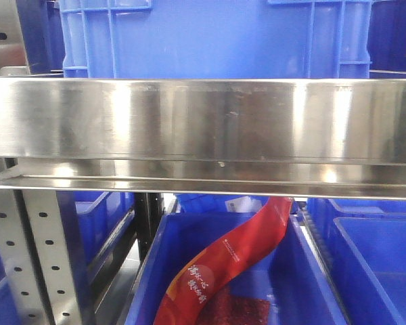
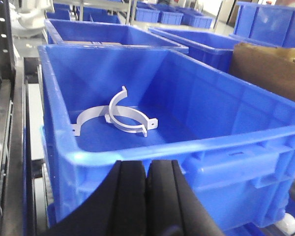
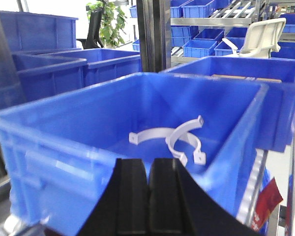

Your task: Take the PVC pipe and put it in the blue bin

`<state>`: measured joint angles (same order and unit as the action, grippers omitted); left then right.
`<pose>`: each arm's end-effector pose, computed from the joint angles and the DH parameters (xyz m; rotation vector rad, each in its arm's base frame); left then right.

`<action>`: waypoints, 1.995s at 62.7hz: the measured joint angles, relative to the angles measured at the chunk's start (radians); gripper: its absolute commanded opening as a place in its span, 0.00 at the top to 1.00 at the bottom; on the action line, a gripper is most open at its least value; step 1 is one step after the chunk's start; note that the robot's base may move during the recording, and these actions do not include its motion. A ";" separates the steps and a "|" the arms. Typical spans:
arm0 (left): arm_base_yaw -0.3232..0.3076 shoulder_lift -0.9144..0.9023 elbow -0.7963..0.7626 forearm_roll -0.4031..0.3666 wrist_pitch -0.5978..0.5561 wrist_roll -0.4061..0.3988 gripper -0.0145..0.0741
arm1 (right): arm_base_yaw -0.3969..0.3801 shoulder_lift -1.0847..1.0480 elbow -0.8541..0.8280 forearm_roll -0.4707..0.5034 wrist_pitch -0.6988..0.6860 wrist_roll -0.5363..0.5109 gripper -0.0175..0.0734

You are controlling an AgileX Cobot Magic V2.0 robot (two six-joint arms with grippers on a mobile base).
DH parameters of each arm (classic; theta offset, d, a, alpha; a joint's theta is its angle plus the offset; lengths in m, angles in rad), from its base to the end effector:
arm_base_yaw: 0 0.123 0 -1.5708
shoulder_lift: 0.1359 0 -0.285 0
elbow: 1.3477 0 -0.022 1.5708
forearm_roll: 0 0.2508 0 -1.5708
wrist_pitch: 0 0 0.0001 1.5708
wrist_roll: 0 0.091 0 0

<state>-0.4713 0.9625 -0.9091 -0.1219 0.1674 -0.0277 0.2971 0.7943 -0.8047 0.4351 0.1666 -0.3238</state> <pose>0.1866 -0.0972 0.3951 0.2930 1.7013 -0.4772 0.1585 0.0552 0.3929 -0.2101 1.6233 0.3664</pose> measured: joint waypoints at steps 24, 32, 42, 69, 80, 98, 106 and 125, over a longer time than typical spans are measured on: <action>0.000 -0.130 0.006 0.000 -0.039 0.000 0.96 | 0.000 -0.167 0.022 0.000 0.030 0.000 0.99; 0.000 -0.130 0.006 0.000 -0.039 0.000 0.96 | 0.000 -0.170 0.022 0.000 0.031 0.000 0.99; 0.000 -0.130 0.006 0.000 -0.039 0.000 0.96 | 0.000 -0.170 0.022 0.000 0.031 0.000 0.99; 0.000 -0.130 0.006 0.000 -0.039 0.000 0.96 | 0.000 -0.198 0.067 -0.142 -0.001 0.032 0.99; 0.000 -0.130 0.006 0.000 -0.039 0.000 0.96 | -0.046 -0.277 0.177 -0.303 -0.038 0.175 0.99; 0.000 -0.130 0.006 0.000 -0.039 0.000 0.96 | -0.297 -0.455 0.393 -0.339 -0.051 0.204 0.99; 0.000 -0.130 0.006 0.000 -0.039 0.000 0.96 | -0.362 -0.545 0.499 -0.341 -0.072 0.204 0.99; 0.000 -0.130 0.006 0.000 -0.039 0.000 0.96 | -0.377 -0.778 0.712 -0.341 -0.074 0.204 0.99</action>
<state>-0.4713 0.8324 -0.9029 -0.1219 0.1280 -0.0277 -0.0796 0.0162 -0.0930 0.0942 0.0927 -0.1199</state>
